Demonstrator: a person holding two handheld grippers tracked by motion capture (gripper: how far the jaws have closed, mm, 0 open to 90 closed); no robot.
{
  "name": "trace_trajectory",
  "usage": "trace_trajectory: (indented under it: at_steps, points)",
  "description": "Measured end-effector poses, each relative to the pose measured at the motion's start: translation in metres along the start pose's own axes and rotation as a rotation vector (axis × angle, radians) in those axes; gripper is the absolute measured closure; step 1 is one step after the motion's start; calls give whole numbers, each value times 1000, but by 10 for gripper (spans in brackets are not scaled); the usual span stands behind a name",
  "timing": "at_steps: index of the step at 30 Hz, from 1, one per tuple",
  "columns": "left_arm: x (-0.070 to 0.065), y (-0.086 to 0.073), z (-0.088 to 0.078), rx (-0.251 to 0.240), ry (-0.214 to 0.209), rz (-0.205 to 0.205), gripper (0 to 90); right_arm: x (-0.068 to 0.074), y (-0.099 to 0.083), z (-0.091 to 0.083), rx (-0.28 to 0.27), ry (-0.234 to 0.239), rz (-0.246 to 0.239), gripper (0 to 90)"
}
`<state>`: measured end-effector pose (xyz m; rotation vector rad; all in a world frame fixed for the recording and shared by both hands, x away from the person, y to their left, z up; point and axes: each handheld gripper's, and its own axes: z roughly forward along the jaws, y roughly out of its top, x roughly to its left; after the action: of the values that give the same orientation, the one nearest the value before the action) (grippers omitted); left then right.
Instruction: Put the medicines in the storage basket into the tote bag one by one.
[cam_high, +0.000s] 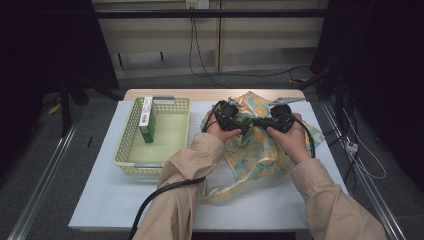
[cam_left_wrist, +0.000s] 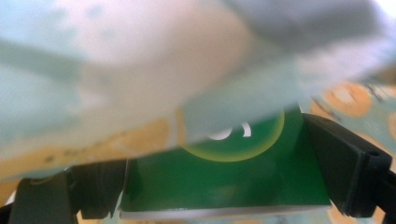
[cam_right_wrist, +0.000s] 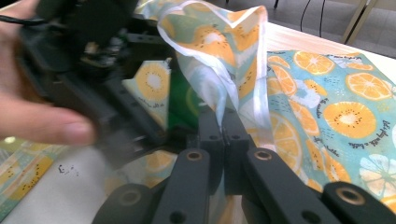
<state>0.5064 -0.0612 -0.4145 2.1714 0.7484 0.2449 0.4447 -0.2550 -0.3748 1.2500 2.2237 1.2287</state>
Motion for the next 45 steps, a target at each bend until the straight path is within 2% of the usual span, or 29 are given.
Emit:
trace_trajectory:
  at_steps: [5, 9, 10, 11, 12, 13, 14, 15, 18, 24, 29, 34, 38, 39, 40, 45]
  points:
    - [0, -7, -18, 24, -19, 0, 111, 4, 0, 4, 12, -7, -3, 897]
    - [0, -14, -32, 22, -38, 0, 104, 7, 1, 7, 19, -9, -13, 897]
    - [0, -15, -36, 24, -38, 2, 105, 8, 1, 8, 20, -12, -14, 897]
    - [-1, -17, -40, 32, -16, 4, 104, 8, 1, 8, 21, -13, -10, 897]
    - [-1, -18, -43, 31, -20, 1, 103, 8, 0, 9, 24, -17, -10, 896]
    - [0, -20, -46, 24, -51, 0, 103, 8, 0, 9, 25, -18, -6, 896]
    - [0, -22, -51, 27, -61, 7, 103, 8, 0, 10, 24, -16, -2, 897]
    - [0, -23, -55, 27, -52, 17, 103, 8, 0, 10, 23, -9, 4, 897]
    - [2, -25, -68, 17, -60, 16, 103, 11, 0, 11, 22, 4, -3, 897]
    - [6, -30, -89, 15, -65, 28, 103, 18, 0, 11, 27, 6, -18, 896]
    - [13, -34, -105, 23, -67, 27, 102, 21, 0, 9, 28, 9, -23, 897]
    - [20, -36, -120, 11, -76, 20, 102, 22, -1, 8, 27, 6, -23, 897]
    - [28, -40, -133, 8, -64, 15, 102, 22, -2, 8, 29, 2, -21, 897]
    - [29, -41, -137, 14, -30, 16, 102, 23, -2, 8, 30, 1, -23, 896]
    - [33, -42, -140, 15, -48, 18, 102, 23, -2, 7, 30, 0, -23, 896]
    - [45, -49, -155, 14, -30, 5, 102, 23, -2, 7, 31, -1, -23, 897]
